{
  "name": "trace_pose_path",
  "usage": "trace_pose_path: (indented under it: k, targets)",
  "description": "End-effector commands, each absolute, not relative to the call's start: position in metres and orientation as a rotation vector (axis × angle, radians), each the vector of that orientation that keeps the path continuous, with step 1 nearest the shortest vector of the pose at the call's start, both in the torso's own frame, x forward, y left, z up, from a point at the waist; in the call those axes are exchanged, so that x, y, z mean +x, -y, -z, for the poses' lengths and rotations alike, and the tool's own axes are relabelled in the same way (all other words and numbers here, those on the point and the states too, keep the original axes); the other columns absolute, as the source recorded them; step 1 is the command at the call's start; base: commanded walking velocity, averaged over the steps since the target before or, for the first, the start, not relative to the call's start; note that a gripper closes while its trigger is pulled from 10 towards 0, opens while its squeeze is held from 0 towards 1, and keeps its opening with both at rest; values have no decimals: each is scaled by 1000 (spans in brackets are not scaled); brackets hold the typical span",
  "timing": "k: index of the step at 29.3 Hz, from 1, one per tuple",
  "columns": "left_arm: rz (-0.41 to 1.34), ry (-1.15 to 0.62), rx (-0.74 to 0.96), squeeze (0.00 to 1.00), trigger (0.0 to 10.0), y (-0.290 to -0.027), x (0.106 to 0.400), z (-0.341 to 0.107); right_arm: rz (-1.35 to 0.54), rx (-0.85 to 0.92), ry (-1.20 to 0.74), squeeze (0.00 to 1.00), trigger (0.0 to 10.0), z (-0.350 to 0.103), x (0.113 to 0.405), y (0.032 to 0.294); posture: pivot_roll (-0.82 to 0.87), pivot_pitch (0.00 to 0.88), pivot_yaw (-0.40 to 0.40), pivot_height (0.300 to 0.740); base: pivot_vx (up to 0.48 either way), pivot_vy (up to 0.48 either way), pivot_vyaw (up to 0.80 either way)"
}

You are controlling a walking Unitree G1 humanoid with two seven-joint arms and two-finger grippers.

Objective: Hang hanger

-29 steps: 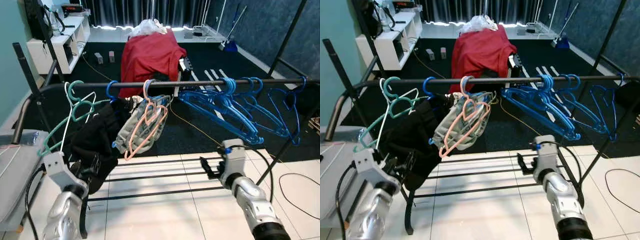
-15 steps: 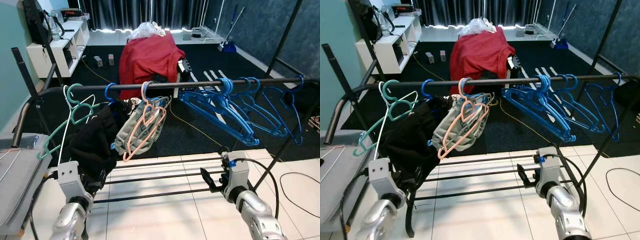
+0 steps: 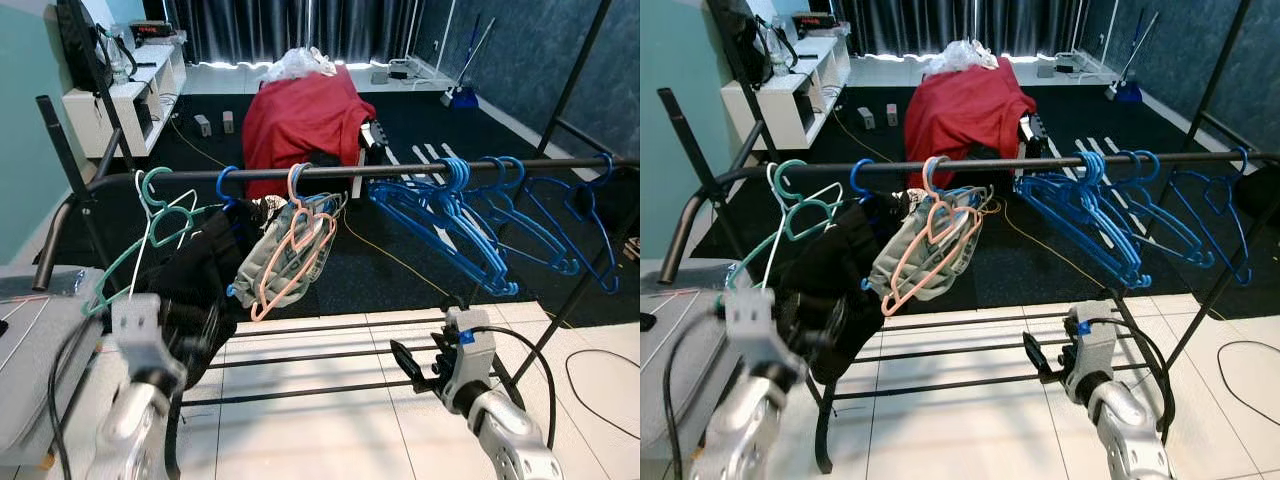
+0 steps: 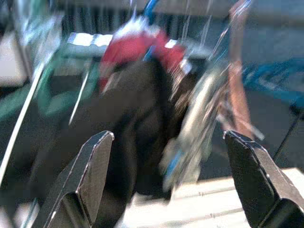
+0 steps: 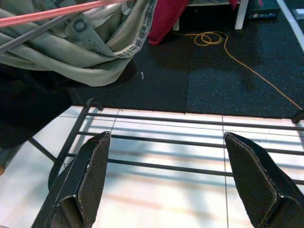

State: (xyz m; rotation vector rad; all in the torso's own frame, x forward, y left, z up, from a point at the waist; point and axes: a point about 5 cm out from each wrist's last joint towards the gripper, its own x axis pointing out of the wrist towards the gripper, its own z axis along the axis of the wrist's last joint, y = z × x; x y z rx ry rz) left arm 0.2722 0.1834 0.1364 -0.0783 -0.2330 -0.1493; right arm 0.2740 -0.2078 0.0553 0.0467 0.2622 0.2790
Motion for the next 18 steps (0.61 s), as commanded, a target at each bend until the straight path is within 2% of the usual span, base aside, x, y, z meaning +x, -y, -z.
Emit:
trace_pose_path:
  k: [1, 2, 8, 9, 10, 11, 18]
  targets:
    - [177, 244, -37, 35, 10000, -183, 272, -143, -279, 35, -261, 0, 10000, -55, 274, 209, 11, 0, -23, 740, 0, 0, 0]
    - [198, 269, -5, 1000, 10000, -181, 275, -151, -273, 35, -258, 0, 10000, -55, 274, 210, 10, 0, -23, 740, 0, 0, 0]
    - [210, 319, 98, 1000, 10000, -180, 281, -167, -266, 37, -254, 0, 10000, -56, 275, 211, 7, 0, -20, 740, 0, 0, 0]
    - [205, 331, 164, 0, 10000, -182, 285, -171, -264, 37, -252, 0, 10000, -56, 274, 211, 5, 0, -19, 740, 0, 0, 0]
    - [205, 331, 164, 0, 10000, -182, 285, -171, -264, 37, -252, 0, 10000, -56, 274, 211, 5, 0, -19, 740, 0, 0, 0]
    - [165, 300, 274, 0, 10000, -187, 292, -167, -261, 38, -251, 0, 10000, -57, 274, 211, 3, 0, -15, 740, 0, 0, 0]
    - [81, 216, 379, 0, 10000, -195, 312, -160, -249, 31, -252, 0, 10000, -57, 271, 214, -14, 0, -16, 740, 0, 0, 0]
